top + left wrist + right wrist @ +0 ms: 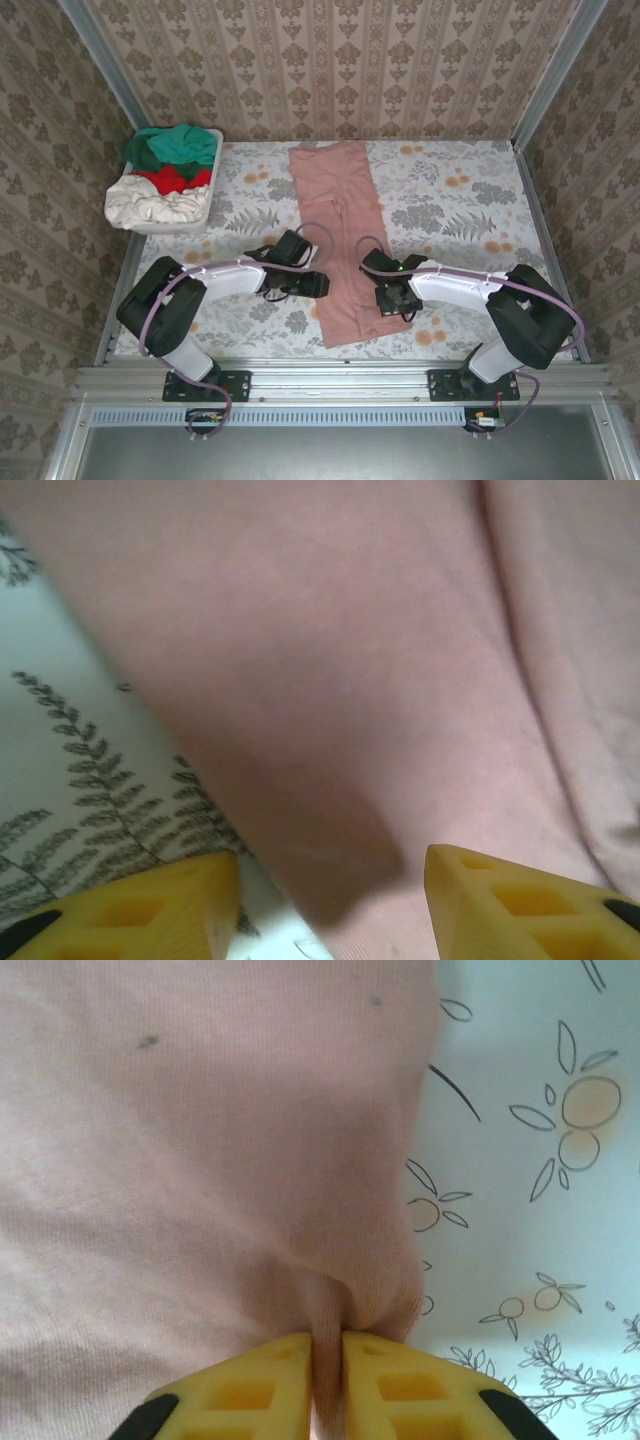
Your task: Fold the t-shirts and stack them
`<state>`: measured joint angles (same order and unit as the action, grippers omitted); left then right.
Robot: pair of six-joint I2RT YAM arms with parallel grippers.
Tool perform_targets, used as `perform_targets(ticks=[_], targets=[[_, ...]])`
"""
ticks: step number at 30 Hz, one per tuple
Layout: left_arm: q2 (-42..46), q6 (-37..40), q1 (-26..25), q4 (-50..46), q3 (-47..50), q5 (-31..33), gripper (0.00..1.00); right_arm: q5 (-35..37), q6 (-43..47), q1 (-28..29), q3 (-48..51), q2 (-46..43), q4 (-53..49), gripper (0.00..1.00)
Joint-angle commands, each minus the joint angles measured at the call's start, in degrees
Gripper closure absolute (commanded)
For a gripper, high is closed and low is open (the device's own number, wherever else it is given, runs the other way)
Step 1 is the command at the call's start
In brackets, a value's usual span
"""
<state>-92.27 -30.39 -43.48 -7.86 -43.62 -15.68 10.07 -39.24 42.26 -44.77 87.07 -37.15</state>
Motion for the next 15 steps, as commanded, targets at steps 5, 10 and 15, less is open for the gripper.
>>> perform_targets(ticks=[5,10,15], targets=[[-6.7,-3.1,-2.0,4.5,1.0,-1.4,0.84,1.9,0.1,-0.3,0.4,-4.2,-3.6,0.9],[-7.6,0.0,-0.4,0.3,-1.0,-0.1,1.0,1.3,0.6,-1.9,2.0,-6.9,-4.1,0.92],[-5.3,1.8,2.7,-0.1,0.5,-1.1,1.0,-0.6,1.6,-4.2,4.5,-10.5,-3.9,0.93]])
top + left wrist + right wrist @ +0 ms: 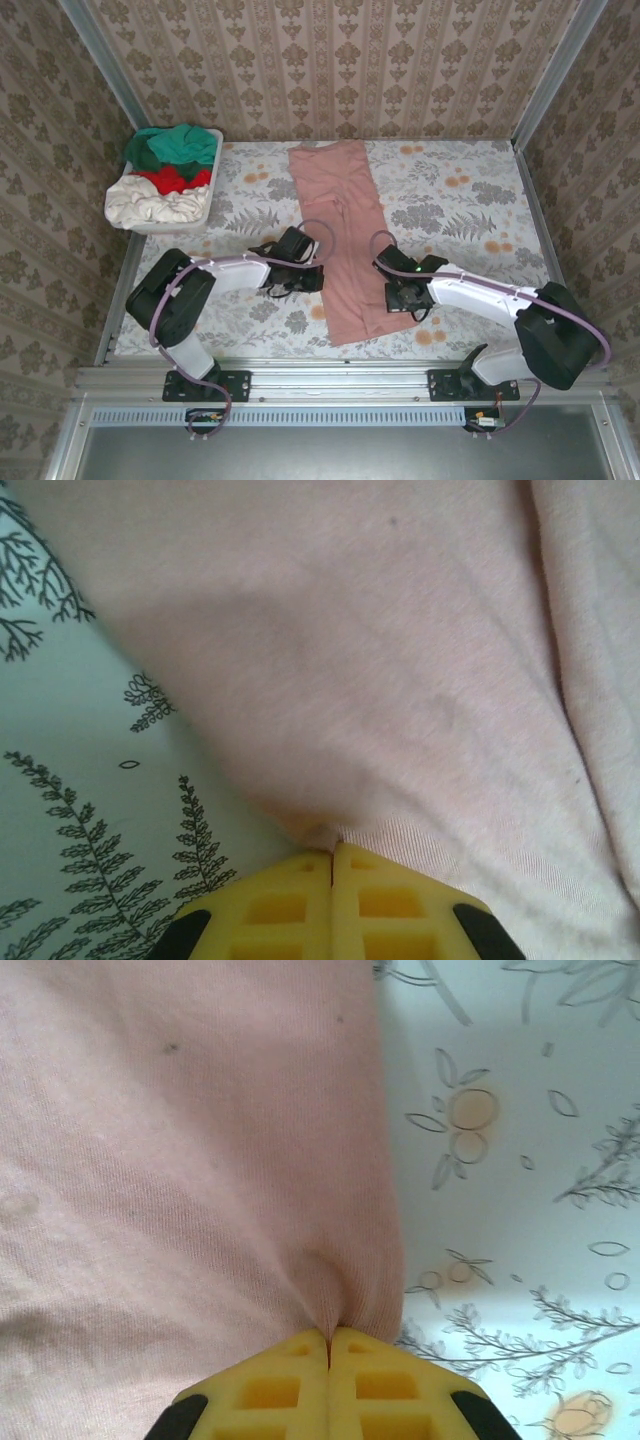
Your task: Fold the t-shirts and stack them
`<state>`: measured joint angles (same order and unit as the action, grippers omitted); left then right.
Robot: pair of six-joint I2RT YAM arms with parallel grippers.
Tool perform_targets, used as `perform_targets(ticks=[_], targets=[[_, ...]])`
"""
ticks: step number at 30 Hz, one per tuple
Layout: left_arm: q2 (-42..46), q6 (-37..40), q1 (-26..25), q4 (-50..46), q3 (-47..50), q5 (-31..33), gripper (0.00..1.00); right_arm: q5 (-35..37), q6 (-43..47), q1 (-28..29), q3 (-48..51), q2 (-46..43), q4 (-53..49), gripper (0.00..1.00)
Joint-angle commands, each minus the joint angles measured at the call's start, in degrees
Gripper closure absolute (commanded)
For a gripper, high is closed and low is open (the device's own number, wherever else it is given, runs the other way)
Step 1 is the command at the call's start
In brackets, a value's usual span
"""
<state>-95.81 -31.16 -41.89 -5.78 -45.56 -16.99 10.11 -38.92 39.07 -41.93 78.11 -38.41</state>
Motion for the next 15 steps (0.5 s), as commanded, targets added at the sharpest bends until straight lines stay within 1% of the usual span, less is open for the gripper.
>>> perform_targets(ticks=[1,4,6,9,10,12,14,15], targets=[[-1.4,2.8,1.5,-2.3,2.5,0.2,1.0,-1.2,1.4,-1.2,1.9,-1.9,-2.5,0.93],[-0.9,3.4,2.0,-2.8,2.9,0.0,1.0,-2.3,1.7,-1.5,2.4,-3.3,-2.5,0.91],[-0.8,3.2,2.3,-3.2,3.0,-0.1,1.0,-4.2,2.2,-1.6,2.6,-3.9,-2.0,0.85],[0.2,1.4,2.0,-1.0,3.8,-2.5,1.0,-5.4,2.3,-1.5,3.2,-3.4,-1.0,0.82],[0.9,0.5,1.6,-0.2,4.0,-2.7,0.95,-5.1,2.3,-1.5,3.3,-3.1,-1.0,0.82],[2.9,-0.9,-0.1,0.5,4.3,-2.5,0.92,-4.5,2.1,-1.5,3.6,-2.3,-1.0,0.85],[4.0,-1.7,-1.3,-1.2,4.0,-0.3,0.82,-4.4,1.8,-1.5,4.0,-1.8,-0.4,0.88],[4.5,-2.1,-1.4,-2.0,4.2,0.8,0.78,-4.8,1.8,-1.6,4.4,-1.5,0.2,0.88]])
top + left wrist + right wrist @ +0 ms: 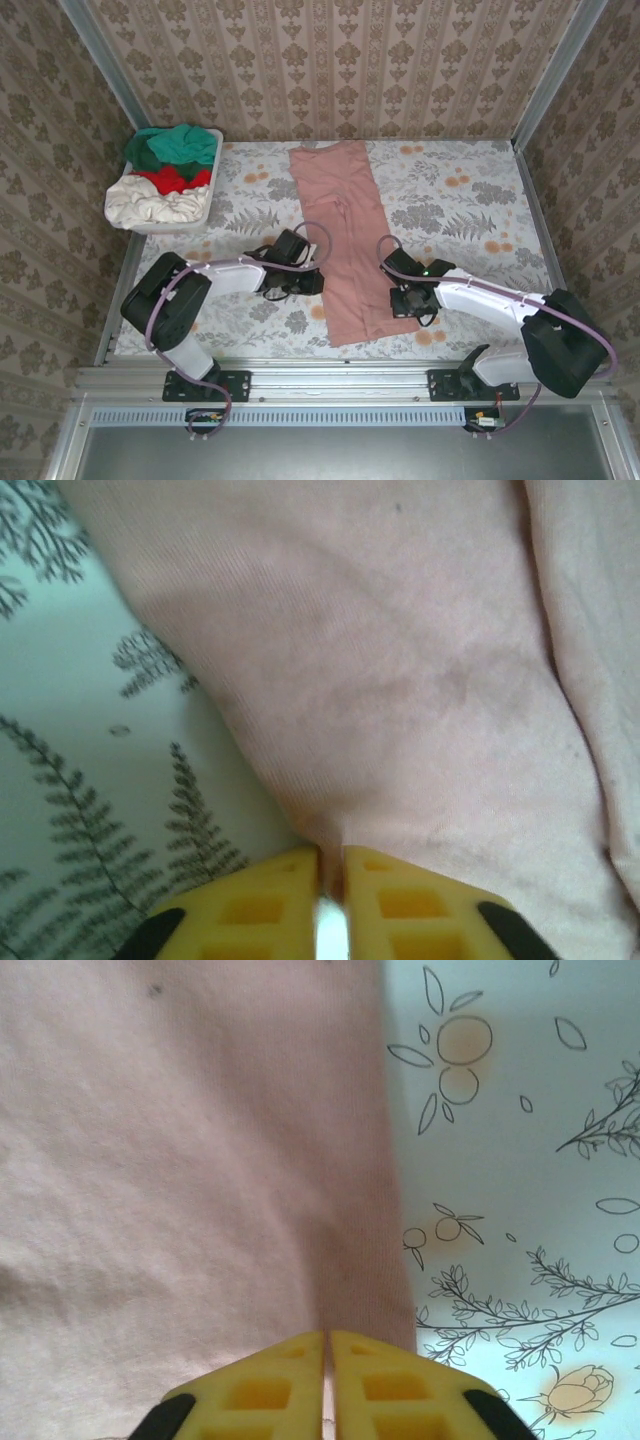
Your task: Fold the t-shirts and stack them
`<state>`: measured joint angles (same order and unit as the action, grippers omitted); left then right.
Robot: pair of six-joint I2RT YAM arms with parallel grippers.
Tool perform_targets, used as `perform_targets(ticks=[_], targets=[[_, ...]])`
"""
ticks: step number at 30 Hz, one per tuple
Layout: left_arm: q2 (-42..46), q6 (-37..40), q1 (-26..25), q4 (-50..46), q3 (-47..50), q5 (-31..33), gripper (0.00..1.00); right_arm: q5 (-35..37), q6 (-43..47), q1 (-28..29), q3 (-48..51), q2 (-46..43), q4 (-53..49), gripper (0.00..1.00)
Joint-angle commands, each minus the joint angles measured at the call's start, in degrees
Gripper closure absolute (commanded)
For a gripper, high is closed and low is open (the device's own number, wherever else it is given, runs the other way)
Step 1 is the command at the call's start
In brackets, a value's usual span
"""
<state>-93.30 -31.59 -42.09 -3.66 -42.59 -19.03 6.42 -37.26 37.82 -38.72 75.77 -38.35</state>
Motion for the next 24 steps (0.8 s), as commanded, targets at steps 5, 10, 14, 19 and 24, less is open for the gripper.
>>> perform_targets(ticks=[5,10,14,19,24], targets=[[-0.6,-2.0,-0.7,-4.1,0.5,4.0,0.57,-3.2,-1.1,1.1,1.9,2.1,1.6,0.85],[-6.4,-1.0,4.6,-2.4,-1.6,3.6,0.62,-2.6,-7.8,6.4,4.1,2.7,3.6,0.84],[-10.5,1.9,8.5,-1.7,-4.3,0.3,0.63,-2.1,-15.8,12.1,5.6,3.1,5.8,0.84],[-13.5,6.3,11.0,-4.4,-9.0,-2.0,0.65,-2.1,-23.9,20.1,3.1,8.1,12.2,0.83],[-6.9,8.3,14.9,-8.0,-6.8,-1.4,0.61,-1.8,-25.0,22.8,-2.1,11.7,11.8,0.83]])
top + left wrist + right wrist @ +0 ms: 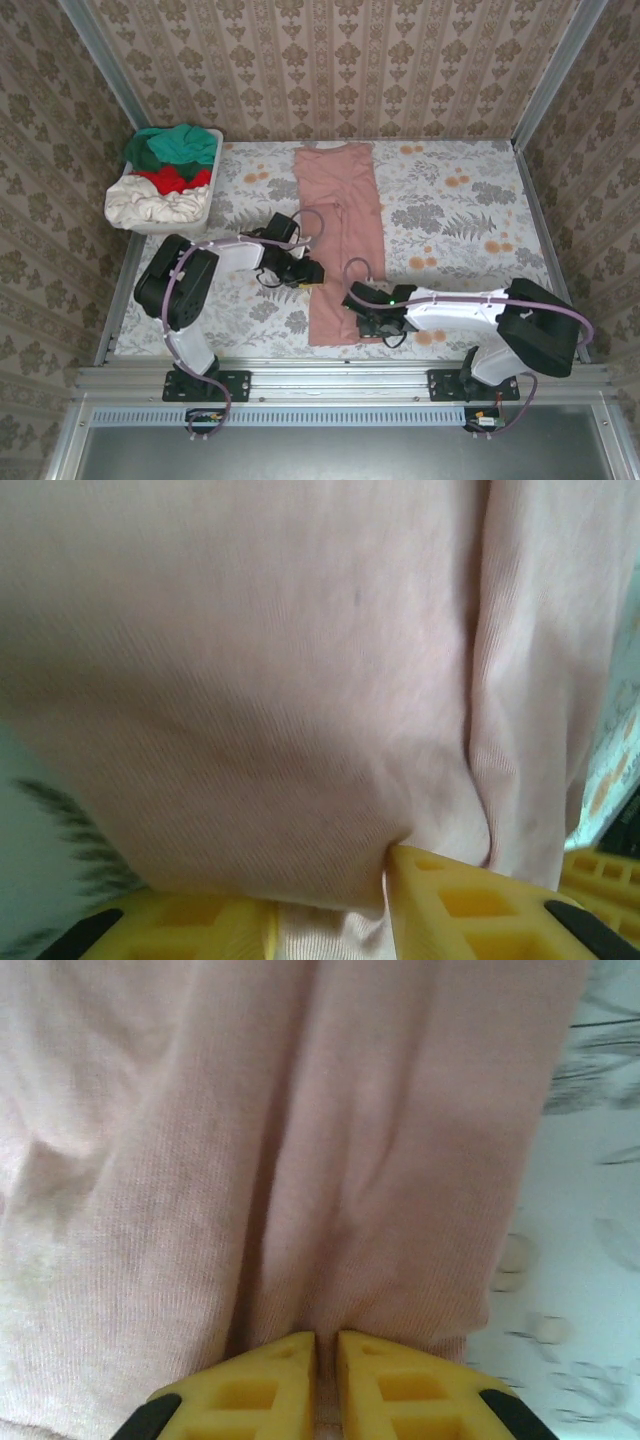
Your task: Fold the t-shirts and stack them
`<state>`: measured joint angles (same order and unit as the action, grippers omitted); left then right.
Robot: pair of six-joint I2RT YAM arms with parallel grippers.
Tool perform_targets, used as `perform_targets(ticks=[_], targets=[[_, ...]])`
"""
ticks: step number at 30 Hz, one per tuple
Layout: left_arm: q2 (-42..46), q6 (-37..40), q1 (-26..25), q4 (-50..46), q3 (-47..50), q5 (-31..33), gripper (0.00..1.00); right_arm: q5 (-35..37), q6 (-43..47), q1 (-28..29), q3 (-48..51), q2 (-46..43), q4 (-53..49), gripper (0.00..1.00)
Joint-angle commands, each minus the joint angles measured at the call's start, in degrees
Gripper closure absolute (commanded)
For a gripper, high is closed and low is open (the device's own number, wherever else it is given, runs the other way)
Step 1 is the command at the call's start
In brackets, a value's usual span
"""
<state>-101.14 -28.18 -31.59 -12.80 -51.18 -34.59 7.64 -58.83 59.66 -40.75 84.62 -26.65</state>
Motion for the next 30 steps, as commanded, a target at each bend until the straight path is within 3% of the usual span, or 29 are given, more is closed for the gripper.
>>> perform_targets(ticks=[1,5,8,13,17,22,25,30], targets=[[2.9,5.0,4.9,0.6,2.8,14.3,0.59,-2.7,-2.9,0.9,-0.8,2.6,-1.2,0.81],[11.4,4.7,5.0,-3.2,6.8,16.4,0.52,1.6,-0.7,0.2,-2.2,-2.8,-9.2,0.72],[16.2,2.3,4.0,-4.1,10.6,16.8,0.51,1.9,0.7,-1.7,-0.5,-8.0,-10.8,0.63],[24.9,-6.9,-7.0,-2.7,17.9,20.5,0.5,0.9,0.5,-3.2,4.8,-14.1,-10.2,0.56],[32.5,-15.6,-15.1,-2.4,23.9,24.2,0.48,-5.5,1.6,-4.4,9.5,-15.3,-2.3,0.5],[38.9,-20.8,-20.7,-5.5,28.9,28.0,0.43,-4.8,1.7,-4.4,9.8,-13.4,-3.7,0.5],[39.1,-22.4,-22.6,-2.7,30.4,27.3,0.43,-4.7,2.3,-4.8,10.2,-13.6,-3.3,0.55],[39.0,-23.5,-26.1,-3.1,27.8,29.3,0.46,-3.6,2.6,-4.9,9.8,-14.9,-6.6,0.85]])
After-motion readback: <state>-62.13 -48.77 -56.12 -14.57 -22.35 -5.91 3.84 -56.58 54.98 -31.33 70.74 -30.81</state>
